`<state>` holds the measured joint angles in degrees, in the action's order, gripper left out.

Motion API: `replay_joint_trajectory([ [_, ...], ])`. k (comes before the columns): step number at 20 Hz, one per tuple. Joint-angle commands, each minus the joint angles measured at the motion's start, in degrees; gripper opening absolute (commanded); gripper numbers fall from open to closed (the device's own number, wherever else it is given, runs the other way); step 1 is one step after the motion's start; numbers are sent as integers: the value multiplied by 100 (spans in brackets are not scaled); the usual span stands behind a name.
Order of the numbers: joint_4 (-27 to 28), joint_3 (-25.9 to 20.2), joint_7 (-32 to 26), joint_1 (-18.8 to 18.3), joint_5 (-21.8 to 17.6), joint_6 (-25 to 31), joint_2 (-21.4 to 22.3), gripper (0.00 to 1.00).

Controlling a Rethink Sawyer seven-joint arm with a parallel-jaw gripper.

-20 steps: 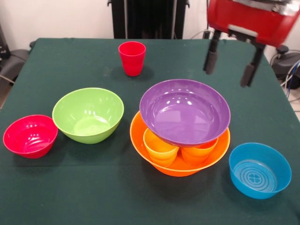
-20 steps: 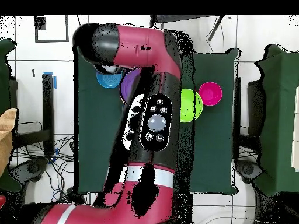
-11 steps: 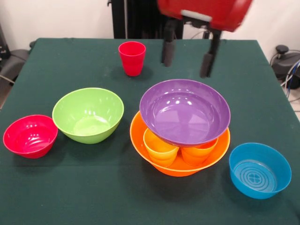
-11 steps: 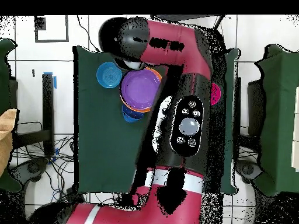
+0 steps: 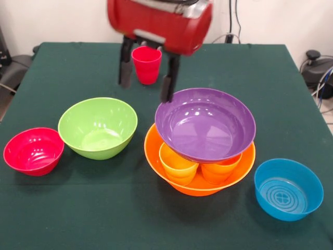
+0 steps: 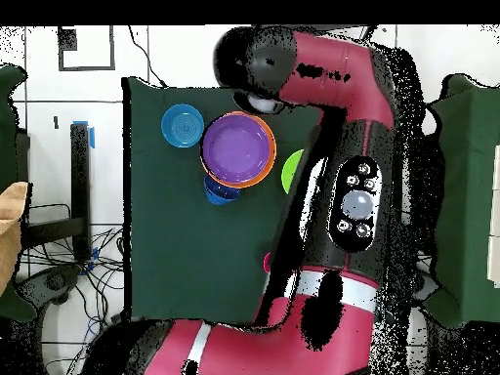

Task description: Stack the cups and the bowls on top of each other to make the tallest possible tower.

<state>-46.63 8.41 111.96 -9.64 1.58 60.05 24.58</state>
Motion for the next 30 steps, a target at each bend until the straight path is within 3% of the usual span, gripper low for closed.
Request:
replay_joint_trajectory([
  [1,239,-1010,-1897,-209,-441,242,-611,100],
  [8,448,-1222,-2154,-376,-495,333,-755,100],
  [21,163,-1311,-2548,-565,-550,466,-554,100],
  [27,-180,-1302,-2685,-617,-476,628,-228,100],
  [30,-619,-1246,-2838,-716,-465,585,117,100],
])
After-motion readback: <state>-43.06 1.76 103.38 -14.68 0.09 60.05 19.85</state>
